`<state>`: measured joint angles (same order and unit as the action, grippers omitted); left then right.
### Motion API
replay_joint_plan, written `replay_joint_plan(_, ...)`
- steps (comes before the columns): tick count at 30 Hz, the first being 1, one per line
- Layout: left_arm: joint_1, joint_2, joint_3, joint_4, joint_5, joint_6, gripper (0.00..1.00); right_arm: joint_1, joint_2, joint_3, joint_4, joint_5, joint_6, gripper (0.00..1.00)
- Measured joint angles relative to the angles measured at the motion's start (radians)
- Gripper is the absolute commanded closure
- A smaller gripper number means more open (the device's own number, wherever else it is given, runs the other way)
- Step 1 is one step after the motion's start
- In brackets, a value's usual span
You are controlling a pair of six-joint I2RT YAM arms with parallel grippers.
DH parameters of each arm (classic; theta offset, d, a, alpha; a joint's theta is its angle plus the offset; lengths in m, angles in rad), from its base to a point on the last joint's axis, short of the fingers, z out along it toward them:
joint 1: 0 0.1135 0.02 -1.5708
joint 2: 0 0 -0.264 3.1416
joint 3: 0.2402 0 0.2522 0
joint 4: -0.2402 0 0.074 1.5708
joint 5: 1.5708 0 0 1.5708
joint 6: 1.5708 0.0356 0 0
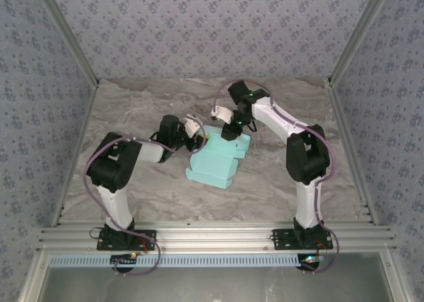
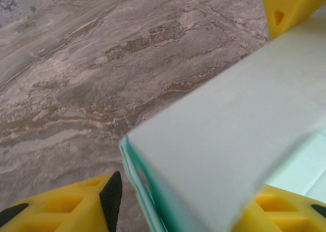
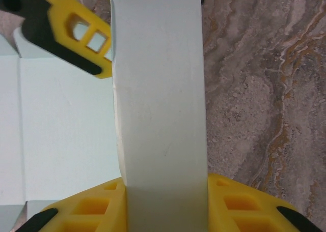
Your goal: Fold the paper box
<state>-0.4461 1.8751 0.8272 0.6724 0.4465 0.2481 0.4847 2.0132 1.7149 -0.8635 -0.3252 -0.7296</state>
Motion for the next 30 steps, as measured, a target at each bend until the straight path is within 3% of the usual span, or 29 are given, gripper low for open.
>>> replay_joint_plan(10, -0.015, -0.06, -0.131, 0.153, -0.103, -0.059, 0.48, 0.027, -0.035, -0.067, 0.097, 0.098, 0.079, 0.72)
replay_joint_plan(19, -0.051, -0.03, -0.091, 0.198, -0.178, -0.039, 0.81, 0.058, -0.108, -0.164, 0.17, 0.151, 0.168, 0.72)
replay_joint_plan(30, -0.101, -0.001, -0.06, 0.218, -0.288, 0.004, 0.8, 0.061, -0.145, -0.209, 0.199, 0.178, 0.328, 0.72)
